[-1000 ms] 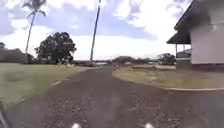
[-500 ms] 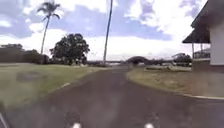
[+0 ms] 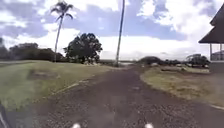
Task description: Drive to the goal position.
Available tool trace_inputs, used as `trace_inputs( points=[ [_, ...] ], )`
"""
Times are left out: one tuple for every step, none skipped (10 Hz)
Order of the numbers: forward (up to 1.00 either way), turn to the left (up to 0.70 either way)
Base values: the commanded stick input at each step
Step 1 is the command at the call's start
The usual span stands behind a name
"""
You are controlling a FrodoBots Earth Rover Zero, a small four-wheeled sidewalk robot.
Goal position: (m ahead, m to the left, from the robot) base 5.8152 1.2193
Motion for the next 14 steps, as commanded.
trace_inputs(
  points=[
    [0.7, 0.0],
    [0.7, 0.0],
    [0.7, 0.0],
    [0.7, 0.0],
    [0.7, 0.0],
    [0.7, 0.0],
    [0.7, 0.0],
    [0.7, 0.0],
    [0.7, 0.0],
    [0.7, 0.0],
    [0.7, 0.0],
    [0.7, 0.0],
    [0.7, 0.0],
    [0.7, 0.0]
  ],
)
